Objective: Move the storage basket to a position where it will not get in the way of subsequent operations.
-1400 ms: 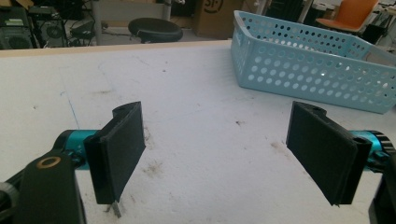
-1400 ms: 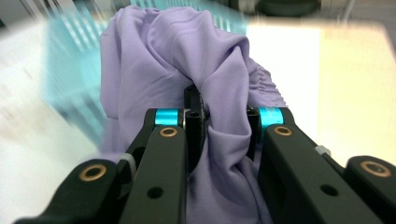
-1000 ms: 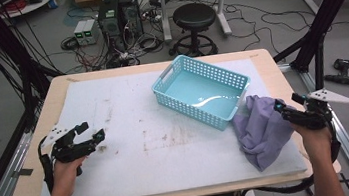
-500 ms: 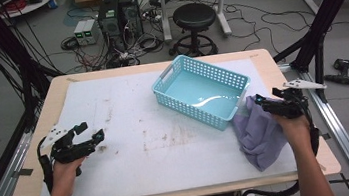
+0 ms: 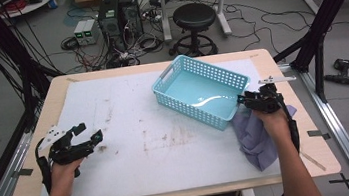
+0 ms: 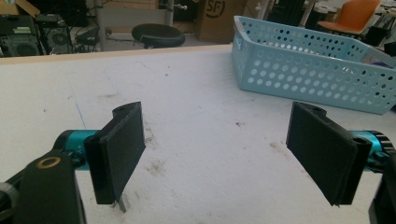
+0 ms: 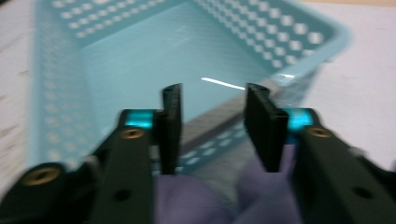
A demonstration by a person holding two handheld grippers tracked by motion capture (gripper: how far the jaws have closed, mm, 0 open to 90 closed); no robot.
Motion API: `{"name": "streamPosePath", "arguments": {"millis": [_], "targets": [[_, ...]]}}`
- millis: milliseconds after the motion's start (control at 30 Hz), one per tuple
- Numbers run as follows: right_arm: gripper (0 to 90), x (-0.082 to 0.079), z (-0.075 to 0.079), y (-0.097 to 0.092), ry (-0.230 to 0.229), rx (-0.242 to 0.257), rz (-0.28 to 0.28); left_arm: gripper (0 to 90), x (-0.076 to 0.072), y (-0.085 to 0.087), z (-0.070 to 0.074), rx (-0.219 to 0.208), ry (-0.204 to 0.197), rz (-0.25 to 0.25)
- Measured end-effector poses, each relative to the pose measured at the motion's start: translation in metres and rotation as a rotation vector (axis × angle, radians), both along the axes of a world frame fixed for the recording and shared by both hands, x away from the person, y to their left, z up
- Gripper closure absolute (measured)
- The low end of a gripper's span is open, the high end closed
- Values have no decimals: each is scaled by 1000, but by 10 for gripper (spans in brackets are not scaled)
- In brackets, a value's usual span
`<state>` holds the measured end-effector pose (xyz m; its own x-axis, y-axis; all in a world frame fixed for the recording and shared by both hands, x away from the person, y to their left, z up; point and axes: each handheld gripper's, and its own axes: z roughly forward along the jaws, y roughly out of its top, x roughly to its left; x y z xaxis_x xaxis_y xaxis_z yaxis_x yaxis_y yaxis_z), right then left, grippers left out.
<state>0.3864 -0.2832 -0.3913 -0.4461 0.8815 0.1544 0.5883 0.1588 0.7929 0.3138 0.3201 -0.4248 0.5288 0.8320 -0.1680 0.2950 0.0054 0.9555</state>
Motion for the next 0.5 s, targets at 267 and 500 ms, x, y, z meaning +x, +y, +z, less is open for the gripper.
{"name": "streamPosePath", "arguments": {"millis": [267, 500], "targets": [[701, -14, 0, 22, 8, 25, 162, 194, 1, -1, -1, 4, 4, -1], [446, -10, 4, 23, -32, 56, 127, 194, 0, 0, 0, 3, -1, 6]]}}
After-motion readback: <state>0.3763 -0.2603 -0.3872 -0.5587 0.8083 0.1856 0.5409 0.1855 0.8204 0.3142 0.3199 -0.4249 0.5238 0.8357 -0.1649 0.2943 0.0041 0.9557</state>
